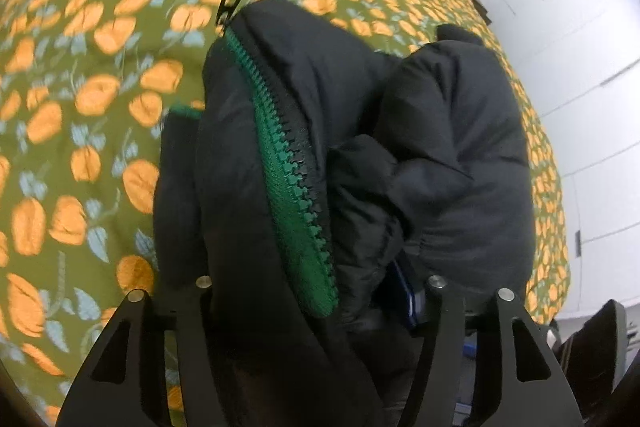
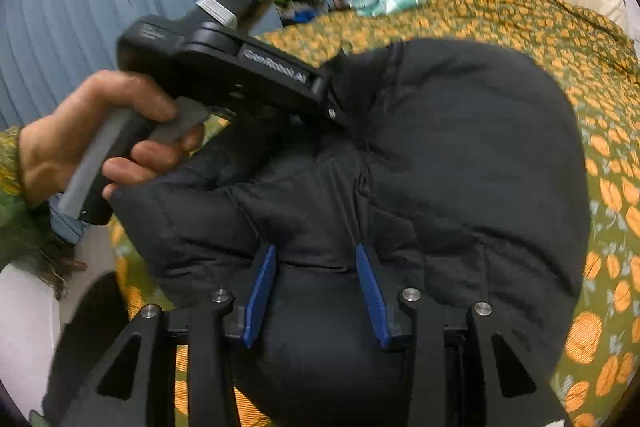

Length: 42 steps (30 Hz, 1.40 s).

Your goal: Fold large clothes

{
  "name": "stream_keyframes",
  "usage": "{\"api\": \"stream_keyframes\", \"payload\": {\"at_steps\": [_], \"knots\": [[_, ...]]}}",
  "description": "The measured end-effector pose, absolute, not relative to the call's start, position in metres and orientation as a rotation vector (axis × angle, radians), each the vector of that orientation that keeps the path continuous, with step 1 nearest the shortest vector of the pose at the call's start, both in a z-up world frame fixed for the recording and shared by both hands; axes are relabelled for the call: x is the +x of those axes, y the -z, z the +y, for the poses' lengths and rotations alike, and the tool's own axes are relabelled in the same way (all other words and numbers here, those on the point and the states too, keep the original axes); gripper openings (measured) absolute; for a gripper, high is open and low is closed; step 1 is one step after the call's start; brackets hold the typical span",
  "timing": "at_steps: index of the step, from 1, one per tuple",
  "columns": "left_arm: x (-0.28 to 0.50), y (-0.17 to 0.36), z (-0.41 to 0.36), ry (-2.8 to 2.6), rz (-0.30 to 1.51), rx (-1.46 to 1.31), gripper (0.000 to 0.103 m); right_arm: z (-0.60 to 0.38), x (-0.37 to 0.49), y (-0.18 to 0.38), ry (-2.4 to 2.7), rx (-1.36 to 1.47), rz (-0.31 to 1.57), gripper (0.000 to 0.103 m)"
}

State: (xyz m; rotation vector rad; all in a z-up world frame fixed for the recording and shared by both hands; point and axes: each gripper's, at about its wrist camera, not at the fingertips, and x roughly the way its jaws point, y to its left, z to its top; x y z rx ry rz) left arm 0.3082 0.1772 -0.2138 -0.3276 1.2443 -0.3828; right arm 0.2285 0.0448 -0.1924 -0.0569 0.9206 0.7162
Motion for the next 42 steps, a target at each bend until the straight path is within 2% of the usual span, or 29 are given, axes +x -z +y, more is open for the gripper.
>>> {"api": "stream_keyframes", "payload": {"at_steps": [9,13,17,19,23,26,29,34,38,42], "knots": [[0.311,0.248,0.189,0.371,1.211,-0.459,0.061,0.056,0.242,0.205,-0.692,-0.108,1.014,0.041],[0.307,0.247,0.194,0.386,1.198,-0.466,0.061,0.033,0.268,0.166,-0.743,0.028,1.108,0.041],[0.304,0.251,0.2,0.405,1.179,-0.507,0.061,0.008,0.328,0.106,-0.626,0.075,0.992,0.043],[0.301,0.251,0.203,0.409,1.175,-0.509,0.061,0.009,0.361,0.098,-0.588,0.051,0.978,0.043],[0.3,0.252,0.205,0.406,1.173,-0.514,0.061,0.021,0.427,0.14,-0.495,0.001,1.09,0.043],[0.3,0.255,0.206,0.391,1.173,-0.514,0.061,0.031,0.44,0.18,-0.445,-0.049,1.172,0.043],[0.301,0.256,0.203,0.381,1.171,-0.504,0.061,0.034,0.443,0.191,-0.423,-0.079,1.204,0.043],[0.297,0.253,0.204,0.391,1.167,-0.495,0.062,0.029,0.391,0.156,-0.488,-0.153,1.081,0.043],[0.294,0.254,0.208,0.393,1.161,-0.511,0.062,0.003,0.292,0.119,-0.602,-0.177,0.953,0.043],[0.294,0.253,0.205,0.391,1.156,-0.509,0.063,-0.017,0.215,0.131,-0.606,-0.151,0.961,0.043]]}}
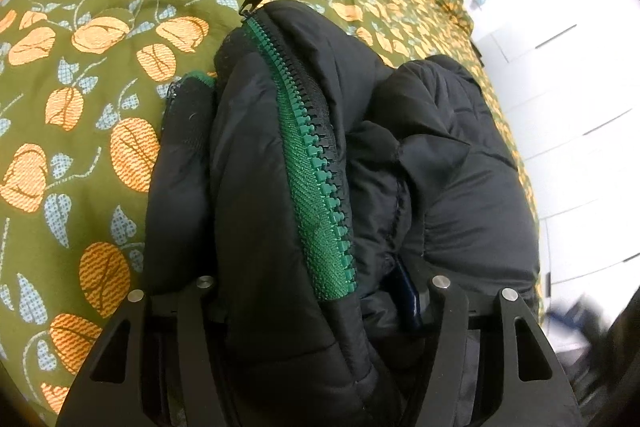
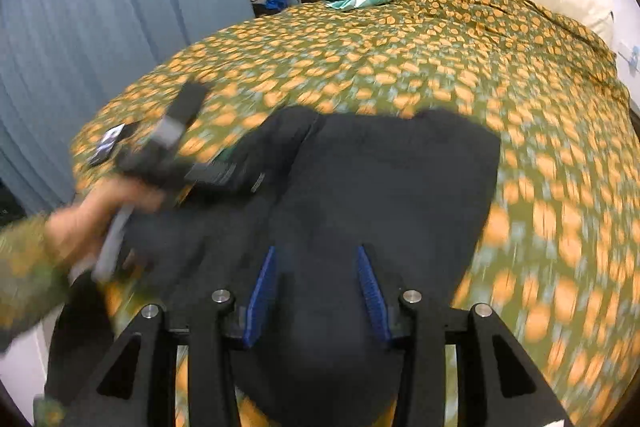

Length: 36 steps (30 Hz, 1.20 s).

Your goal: Fold large clothes

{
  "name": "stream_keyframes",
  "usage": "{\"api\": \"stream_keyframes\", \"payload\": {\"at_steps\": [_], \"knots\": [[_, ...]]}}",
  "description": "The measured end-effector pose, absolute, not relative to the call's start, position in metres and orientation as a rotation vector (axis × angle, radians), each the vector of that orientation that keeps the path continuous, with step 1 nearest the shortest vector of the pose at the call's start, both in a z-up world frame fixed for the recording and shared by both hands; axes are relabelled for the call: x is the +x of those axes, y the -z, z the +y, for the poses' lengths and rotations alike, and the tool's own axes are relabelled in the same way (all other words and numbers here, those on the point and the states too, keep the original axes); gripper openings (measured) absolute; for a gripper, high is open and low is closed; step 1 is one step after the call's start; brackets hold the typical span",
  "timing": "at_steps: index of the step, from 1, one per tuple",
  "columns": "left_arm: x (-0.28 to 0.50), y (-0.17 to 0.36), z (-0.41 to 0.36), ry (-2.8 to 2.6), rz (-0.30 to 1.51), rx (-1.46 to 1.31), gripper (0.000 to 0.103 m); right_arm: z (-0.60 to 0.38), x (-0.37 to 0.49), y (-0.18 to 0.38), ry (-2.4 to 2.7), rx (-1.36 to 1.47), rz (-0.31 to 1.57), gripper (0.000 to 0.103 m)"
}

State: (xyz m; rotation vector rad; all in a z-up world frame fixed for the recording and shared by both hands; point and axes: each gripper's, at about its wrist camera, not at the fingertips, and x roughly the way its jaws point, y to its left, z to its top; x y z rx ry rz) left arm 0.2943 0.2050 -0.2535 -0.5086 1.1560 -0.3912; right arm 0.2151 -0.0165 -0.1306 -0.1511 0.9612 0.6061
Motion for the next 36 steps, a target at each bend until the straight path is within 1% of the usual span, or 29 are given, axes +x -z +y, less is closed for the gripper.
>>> {"api": "stream_keyframes", "payload": {"at_steps": [3,4,6,7,9,10,11,12,14,17,20,21,22,23,26,30,36], "knots": [[0.295,0.25,0.198,0.385,1.158,-0.494,0.064,-0.023,0.21,0.169,-0.555,-0.107,1.007,0.043],[0.295,0.247,0.196,0.373,1.159,-0.484,0.065,-0.024,0.212,0.171,-0.543,-0.087,1.009,0.043],[0.293,0.238,0.195,0.341,1.166,-0.467,0.07,-0.022,0.213,0.165,-0.53,-0.093,1.006,0.043],[0.292,0.232,0.197,0.336,1.173,-0.476,0.07,-0.021,0.212,0.159,-0.535,-0.101,1.009,0.047],[0.283,0.214,0.212,0.371,1.162,-0.551,0.072,-0.026,0.21,0.15,-0.565,-0.076,1.019,0.062],[0.278,0.206,0.221,0.394,1.138,-0.591,0.075,-0.033,0.206,0.142,-0.588,-0.039,1.016,0.066],[0.271,0.198,0.231,0.417,1.113,-0.632,0.083,-0.042,0.201,0.133,-0.604,0.004,0.993,0.07],[0.264,0.191,0.241,0.437,1.096,-0.668,0.089,-0.048,0.196,0.127,-0.608,0.025,0.972,0.073],[0.254,0.182,0.249,0.469,1.1,-0.698,0.09,-0.058,0.187,0.116,-0.613,0.046,0.929,0.075],[0.242,0.166,0.223,0.529,1.128,-0.593,0.09,-0.06,0.182,0.114,-0.617,0.032,0.912,0.075],[0.236,0.155,0.185,0.434,1.147,-0.313,0.09,-0.058,0.182,0.121,-0.616,0.052,0.942,0.075],[0.234,0.162,0.177,0.34,1.169,-0.197,0.09,-0.059,0.184,0.123,-0.615,0.06,0.949,0.075],[0.234,0.172,0.178,0.3,1.196,-0.168,0.09,-0.06,0.184,0.123,-0.613,0.075,0.951,0.075],[0.234,0.184,0.183,0.284,1.229,-0.185,0.091,-0.063,0.184,0.122,-0.608,0.086,0.95,0.075],[0.234,0.215,0.208,0.267,1.281,-0.331,0.1,-0.08,0.191,0.124,-0.564,0.116,0.963,0.075],[0.237,0.238,0.225,0.297,1.302,-0.44,0.103,-0.109,0.211,0.142,-0.538,0.219,1.019,0.075],[0.244,0.271,0.233,0.387,1.336,-0.546,0.103,-0.136,0.236,0.188,-0.632,0.443,1.112,0.075]]}}
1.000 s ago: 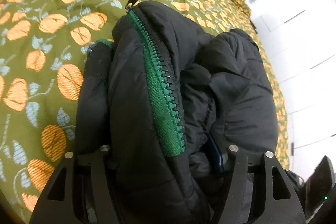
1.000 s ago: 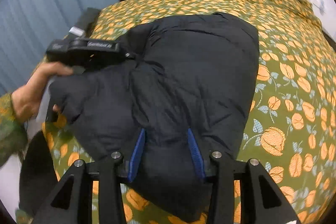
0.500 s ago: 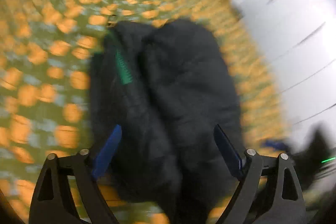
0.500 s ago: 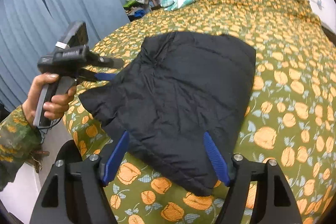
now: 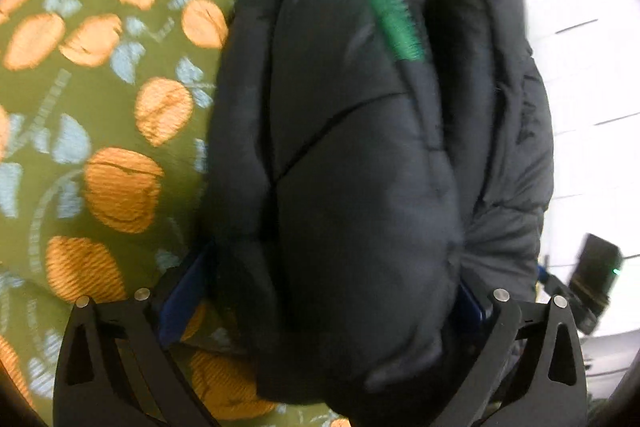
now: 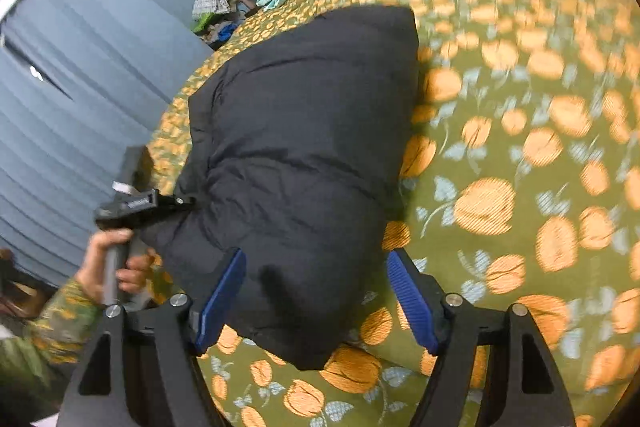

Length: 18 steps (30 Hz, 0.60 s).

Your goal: Fold large clothes

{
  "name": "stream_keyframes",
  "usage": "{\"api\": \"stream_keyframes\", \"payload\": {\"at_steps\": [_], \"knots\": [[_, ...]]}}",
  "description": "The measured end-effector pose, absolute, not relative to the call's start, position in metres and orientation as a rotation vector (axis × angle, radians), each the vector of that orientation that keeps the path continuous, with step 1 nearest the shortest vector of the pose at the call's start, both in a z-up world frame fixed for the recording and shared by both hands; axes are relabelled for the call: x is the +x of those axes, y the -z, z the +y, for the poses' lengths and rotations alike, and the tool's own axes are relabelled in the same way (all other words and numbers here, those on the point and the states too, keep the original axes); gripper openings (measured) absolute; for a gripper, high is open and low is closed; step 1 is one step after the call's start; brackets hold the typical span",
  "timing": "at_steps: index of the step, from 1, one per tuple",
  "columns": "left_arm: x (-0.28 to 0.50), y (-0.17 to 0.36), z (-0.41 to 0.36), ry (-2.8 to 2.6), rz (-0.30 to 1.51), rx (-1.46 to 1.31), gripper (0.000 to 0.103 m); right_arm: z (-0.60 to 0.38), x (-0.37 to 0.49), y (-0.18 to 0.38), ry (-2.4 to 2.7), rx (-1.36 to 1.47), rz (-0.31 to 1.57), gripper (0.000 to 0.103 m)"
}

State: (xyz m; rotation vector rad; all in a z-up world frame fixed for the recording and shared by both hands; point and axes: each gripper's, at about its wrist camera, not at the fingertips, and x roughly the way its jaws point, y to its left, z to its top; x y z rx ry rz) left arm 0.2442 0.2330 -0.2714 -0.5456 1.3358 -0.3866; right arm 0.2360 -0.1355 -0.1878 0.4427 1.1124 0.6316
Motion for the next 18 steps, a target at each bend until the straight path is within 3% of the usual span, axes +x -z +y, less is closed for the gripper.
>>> {"api": "stream_keyframes", "payload": {"at_steps": [2,9,14,15,17,18], "knots": [[0.247,0.279,0.233,0.418,1.338,-0.564,0.103,-0.134,0.245,0.202,-0.672,0.488,1.133,0.075],[0.263,0.3,0.242,0.503,1.361,-0.612,0.103,-0.122,0.299,0.249,-0.764,0.636,1.191,0.089],[0.259,0.304,0.241,0.487,1.341,-0.669,0.101,-0.096,0.32,0.247,-0.796,0.577,1.188,0.088],[0.252,0.295,0.238,0.505,1.312,-0.675,0.086,-0.09,0.317,0.236,-0.804,0.518,1.166,0.087],[0.237,0.273,0.234,0.5,1.245,-0.64,0.076,-0.082,0.302,0.204,-0.848,0.41,1.083,0.078],[0.231,0.262,0.233,0.516,1.217,-0.631,0.066,-0.082,0.297,0.193,-0.868,0.395,1.055,0.074]]}}
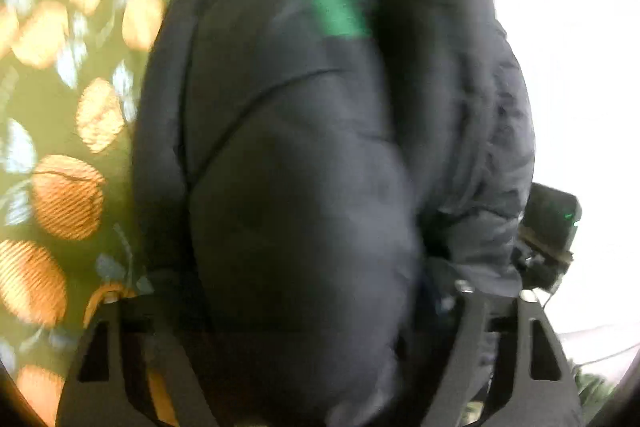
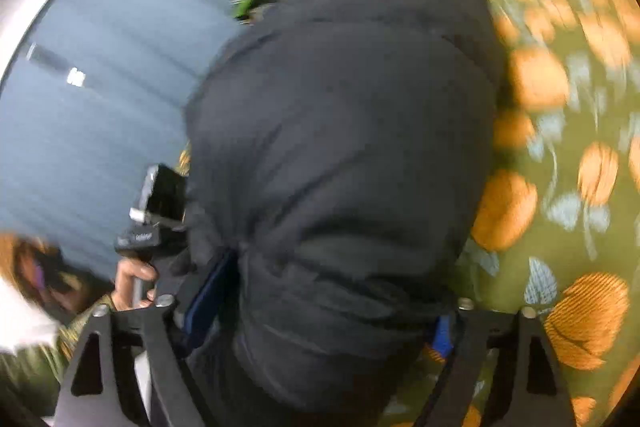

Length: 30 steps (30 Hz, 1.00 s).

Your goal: Fold large clothes

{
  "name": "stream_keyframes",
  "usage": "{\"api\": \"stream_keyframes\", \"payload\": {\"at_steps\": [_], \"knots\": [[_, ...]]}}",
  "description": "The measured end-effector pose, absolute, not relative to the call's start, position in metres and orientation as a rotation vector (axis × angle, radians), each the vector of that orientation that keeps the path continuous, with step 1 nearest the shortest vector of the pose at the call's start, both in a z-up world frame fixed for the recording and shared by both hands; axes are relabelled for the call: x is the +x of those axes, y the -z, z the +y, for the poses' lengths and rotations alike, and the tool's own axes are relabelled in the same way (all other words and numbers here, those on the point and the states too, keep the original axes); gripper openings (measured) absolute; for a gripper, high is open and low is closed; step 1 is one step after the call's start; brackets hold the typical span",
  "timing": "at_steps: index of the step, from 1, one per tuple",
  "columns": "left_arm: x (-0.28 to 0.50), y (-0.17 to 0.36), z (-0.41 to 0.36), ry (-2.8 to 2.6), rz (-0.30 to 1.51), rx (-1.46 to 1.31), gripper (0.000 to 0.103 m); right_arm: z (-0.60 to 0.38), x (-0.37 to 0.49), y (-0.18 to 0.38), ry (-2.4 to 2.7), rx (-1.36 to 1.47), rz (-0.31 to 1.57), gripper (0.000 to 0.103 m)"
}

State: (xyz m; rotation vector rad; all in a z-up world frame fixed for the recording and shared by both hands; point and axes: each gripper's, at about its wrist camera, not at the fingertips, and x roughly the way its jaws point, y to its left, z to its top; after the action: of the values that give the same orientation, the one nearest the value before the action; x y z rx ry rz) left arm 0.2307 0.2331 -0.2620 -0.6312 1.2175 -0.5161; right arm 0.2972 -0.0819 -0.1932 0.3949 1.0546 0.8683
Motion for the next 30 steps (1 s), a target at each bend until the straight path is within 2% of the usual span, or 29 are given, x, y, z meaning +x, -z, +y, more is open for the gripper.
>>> {"api": "stream_keyframes", "payload": {"at_steps": [1,3,7,13,14,16,17,18,21,25,27,30], "knots": [[0.227,0.255,0.232,0.539,1.204,-0.647,0.065,-0.083,0.29,0.176,-0.897,0.375,1.01,0.071],[0.22,0.233,0.225,0.585,1.157,-0.656,0.062,-0.087,0.281,0.148,-0.927,0.35,0.93,0.071],[0.229,0.189,0.194,0.649,1.065,-0.599,0.062,-0.111,0.285,0.1,-0.959,0.338,0.797,0.071],[0.284,0.166,0.138,0.688,1.002,-0.544,0.062,-0.177,0.325,0.089,-0.878,0.388,0.726,0.071],[0.294,0.171,0.124,0.688,1.01,-0.519,0.064,-0.187,0.332,0.095,-0.858,0.405,0.731,0.071],[0.3,0.192,0.102,0.66,1.056,-0.473,0.072,-0.216,0.348,0.117,-0.759,0.424,0.795,0.078],[0.305,0.206,0.094,0.644,1.087,-0.46,0.072,-0.227,0.356,0.128,-0.683,0.416,0.842,0.086],[0.308,0.223,0.089,0.629,1.129,-0.447,0.072,-0.242,0.362,0.144,-0.57,0.389,0.902,0.09],[0.289,0.24,0.094,0.632,1.127,-0.478,0.076,-0.276,0.357,0.175,-0.378,0.317,0.993,0.091],[0.242,0.202,0.096,0.58,1.013,-0.309,0.081,-0.284,0.316,0.153,-0.365,0.255,0.894,0.094],[0.219,0.173,0.092,0.498,0.92,-0.184,0.093,-0.281,0.296,0.129,-0.349,0.177,0.82,0.094],[0.187,0.14,0.092,0.331,0.744,0.02,0.102,-0.262,0.243,0.085,-0.294,0.034,0.649,0.094]]}}
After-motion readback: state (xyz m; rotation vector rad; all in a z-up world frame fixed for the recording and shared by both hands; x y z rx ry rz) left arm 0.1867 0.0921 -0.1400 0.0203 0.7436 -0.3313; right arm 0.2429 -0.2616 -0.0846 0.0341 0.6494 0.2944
